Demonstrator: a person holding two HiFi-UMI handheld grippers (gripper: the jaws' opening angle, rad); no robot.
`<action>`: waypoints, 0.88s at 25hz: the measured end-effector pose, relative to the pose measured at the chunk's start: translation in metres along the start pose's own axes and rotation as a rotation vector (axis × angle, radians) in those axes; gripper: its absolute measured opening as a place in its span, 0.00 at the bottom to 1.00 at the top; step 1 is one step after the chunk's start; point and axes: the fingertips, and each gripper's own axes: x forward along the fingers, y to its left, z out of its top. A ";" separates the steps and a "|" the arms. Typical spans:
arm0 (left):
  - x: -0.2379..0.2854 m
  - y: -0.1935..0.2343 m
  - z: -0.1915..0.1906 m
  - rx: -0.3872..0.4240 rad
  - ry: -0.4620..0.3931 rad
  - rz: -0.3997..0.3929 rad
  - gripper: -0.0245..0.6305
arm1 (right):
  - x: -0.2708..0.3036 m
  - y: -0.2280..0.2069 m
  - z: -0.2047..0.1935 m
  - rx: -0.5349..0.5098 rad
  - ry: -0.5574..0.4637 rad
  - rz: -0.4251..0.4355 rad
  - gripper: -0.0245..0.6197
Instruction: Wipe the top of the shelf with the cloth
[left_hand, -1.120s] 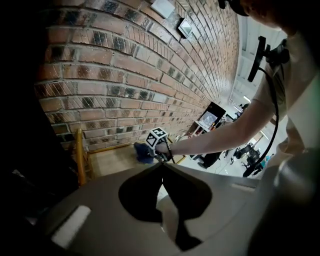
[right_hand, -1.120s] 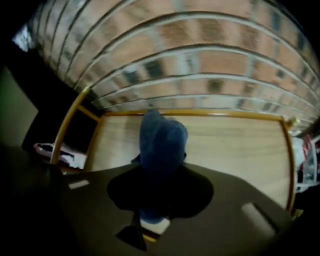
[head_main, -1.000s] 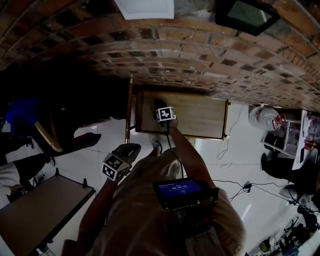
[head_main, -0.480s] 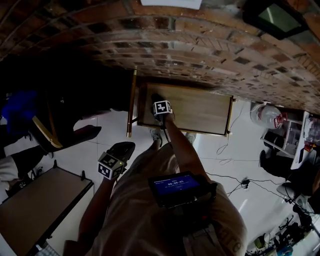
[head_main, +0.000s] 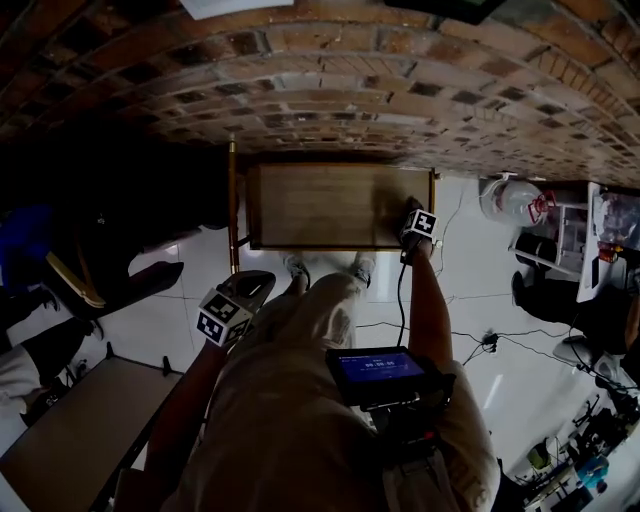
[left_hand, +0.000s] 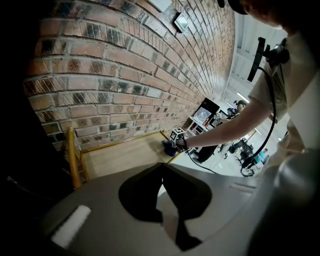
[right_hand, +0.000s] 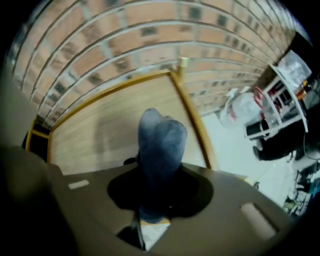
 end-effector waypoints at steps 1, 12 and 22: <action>0.001 -0.001 -0.001 0.004 0.005 -0.003 0.04 | 0.003 -0.017 -0.002 0.031 0.009 -0.015 0.19; -0.022 0.003 -0.024 -0.007 0.005 0.014 0.04 | -0.040 0.208 -0.001 -0.118 -0.160 0.328 0.19; -0.055 0.024 -0.054 -0.084 -0.022 0.096 0.04 | -0.012 0.461 -0.144 -0.586 0.131 0.475 0.19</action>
